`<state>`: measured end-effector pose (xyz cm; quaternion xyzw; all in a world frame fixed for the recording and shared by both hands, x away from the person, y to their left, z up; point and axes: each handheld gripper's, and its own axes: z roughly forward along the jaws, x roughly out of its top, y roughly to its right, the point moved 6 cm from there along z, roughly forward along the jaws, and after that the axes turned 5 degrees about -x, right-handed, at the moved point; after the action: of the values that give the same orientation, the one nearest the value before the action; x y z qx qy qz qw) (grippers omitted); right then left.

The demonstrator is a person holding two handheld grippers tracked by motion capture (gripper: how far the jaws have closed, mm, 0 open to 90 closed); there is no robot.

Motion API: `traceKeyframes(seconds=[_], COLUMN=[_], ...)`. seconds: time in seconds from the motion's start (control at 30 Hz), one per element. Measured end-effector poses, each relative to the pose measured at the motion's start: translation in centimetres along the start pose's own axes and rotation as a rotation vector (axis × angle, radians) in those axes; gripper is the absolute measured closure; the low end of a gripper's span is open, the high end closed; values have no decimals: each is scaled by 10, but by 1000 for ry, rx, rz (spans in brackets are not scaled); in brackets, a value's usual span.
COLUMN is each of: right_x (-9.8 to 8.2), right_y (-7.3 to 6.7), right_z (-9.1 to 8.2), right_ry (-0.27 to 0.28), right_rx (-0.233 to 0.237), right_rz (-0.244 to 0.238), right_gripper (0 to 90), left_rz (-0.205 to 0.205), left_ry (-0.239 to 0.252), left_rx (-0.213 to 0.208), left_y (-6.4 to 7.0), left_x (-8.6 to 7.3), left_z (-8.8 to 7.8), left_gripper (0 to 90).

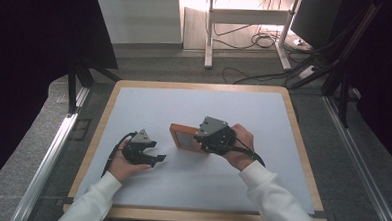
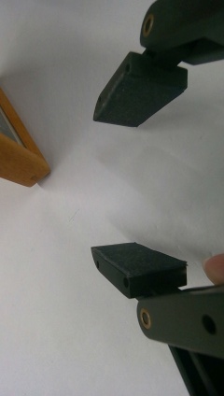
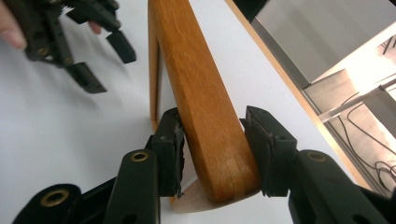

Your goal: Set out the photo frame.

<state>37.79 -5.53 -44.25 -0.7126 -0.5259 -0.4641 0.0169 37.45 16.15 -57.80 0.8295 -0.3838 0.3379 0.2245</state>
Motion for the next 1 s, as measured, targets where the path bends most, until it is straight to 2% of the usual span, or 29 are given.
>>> traceKeyframes(seconds=[0.2, 0.7, 1.0], right_x=[3, -1, -5], right_y=[13, 39, 52], right_z=[8, 26, 39], right_ry=[0, -40, -53], right_rx=[-13, -40, -36], right_rz=[34, 112, 167], right_gripper=[560, 485, 428], left_rz=[2, 11, 15], left_ry=[-2, -13, -14], left_rx=[-4, -10, -11], left_y=[1, 1, 3], left_x=[0, -1, -1], left_z=[0, 2, 4], left_gripper=[301, 294, 293])
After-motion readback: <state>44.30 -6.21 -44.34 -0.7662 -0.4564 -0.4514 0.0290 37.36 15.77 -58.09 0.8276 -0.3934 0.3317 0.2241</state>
